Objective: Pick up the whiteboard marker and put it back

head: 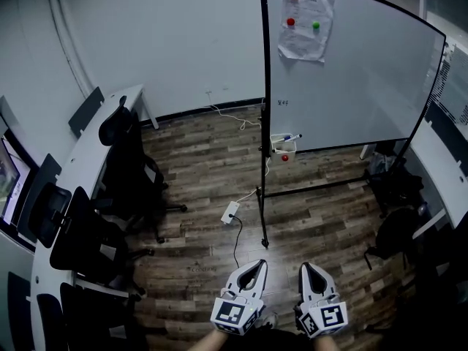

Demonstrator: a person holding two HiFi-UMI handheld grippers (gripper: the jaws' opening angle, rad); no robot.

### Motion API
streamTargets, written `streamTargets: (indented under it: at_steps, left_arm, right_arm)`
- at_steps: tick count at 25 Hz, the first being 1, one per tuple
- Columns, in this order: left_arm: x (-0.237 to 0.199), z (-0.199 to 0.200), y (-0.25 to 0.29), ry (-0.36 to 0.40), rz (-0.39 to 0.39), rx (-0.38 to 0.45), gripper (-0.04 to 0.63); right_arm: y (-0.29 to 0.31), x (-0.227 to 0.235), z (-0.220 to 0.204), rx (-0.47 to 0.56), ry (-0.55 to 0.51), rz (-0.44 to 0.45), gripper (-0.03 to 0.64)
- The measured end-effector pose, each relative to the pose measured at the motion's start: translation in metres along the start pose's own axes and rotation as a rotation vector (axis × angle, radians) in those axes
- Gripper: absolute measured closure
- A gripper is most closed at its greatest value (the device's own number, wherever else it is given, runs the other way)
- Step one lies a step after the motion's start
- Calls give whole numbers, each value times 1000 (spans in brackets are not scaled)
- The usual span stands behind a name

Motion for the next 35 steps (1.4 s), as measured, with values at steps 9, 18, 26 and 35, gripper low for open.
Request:
streamTargets:
  at_steps: [9, 18, 26, 35]
  left_arm:
    - [-13, -7, 14, 1, 3, -16, 588]
    - [-47, -8, 47, 5, -25, -9, 588]
    - [-97, -5, 85, -16, -37, -16, 588]
    - [-133, -11, 110, 28, -75, -75, 588]
  right_arm:
    - [16, 6, -4, -3, -11, -1, 604]
    - [62, 13, -13, -4, -7, -15, 604]
    - [117, 11, -23, -2, -25, -32, 604]
    - [157, 6, -36, -12, -36, -81, 604]
Point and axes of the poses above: the fingertips, and each gripper's own axes: y forward along the fingers, x to its right, z out of its top, the point moved 2 cm from there along -y, backward along the fingers, and after that the axes turned 14 degrees about x, right-handed, at the moved point
